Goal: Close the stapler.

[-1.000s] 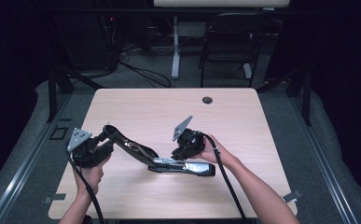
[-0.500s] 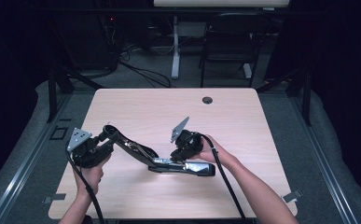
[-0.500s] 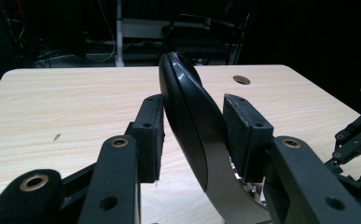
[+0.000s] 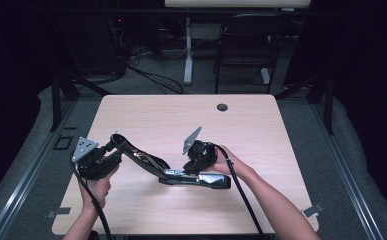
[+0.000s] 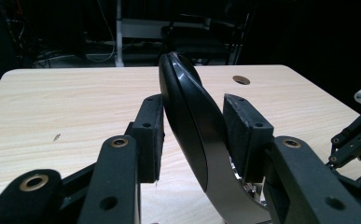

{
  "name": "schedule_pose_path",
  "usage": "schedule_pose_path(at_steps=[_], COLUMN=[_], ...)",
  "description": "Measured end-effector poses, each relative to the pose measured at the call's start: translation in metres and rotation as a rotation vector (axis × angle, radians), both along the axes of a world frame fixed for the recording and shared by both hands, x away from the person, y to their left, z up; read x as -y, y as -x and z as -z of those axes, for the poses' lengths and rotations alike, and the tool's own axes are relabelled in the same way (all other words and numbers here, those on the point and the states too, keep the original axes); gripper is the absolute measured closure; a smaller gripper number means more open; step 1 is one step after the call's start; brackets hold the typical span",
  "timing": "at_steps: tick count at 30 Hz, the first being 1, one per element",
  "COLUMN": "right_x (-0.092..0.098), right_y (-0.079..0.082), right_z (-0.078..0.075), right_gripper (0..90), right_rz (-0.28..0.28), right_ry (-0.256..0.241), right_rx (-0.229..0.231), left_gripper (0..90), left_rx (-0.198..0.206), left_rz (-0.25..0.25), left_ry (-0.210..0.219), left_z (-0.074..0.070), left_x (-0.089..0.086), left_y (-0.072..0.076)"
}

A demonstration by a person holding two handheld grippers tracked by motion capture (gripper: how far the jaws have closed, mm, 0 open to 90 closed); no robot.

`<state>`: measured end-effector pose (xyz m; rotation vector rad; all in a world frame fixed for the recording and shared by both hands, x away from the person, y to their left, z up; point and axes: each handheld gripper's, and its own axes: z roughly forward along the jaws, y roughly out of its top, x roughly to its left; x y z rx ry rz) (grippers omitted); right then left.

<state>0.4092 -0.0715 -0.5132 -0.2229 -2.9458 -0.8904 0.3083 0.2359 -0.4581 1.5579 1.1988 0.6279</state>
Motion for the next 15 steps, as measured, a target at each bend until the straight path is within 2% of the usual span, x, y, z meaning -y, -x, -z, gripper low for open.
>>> schedule_pose_path(at_steps=[15], right_x=[0.001], right_y=[0.001], right_z=[0.0022], right_gripper=[78.3], right_rz=[-0.01], right_ry=[0.016], right_rx=[0.004], left_gripper=[60.2], left_rx=[0.0], left_rz=[0.003], left_ry=[0.0], left_z=[0.0], left_x=[-0.0002], left_y=[0.0])
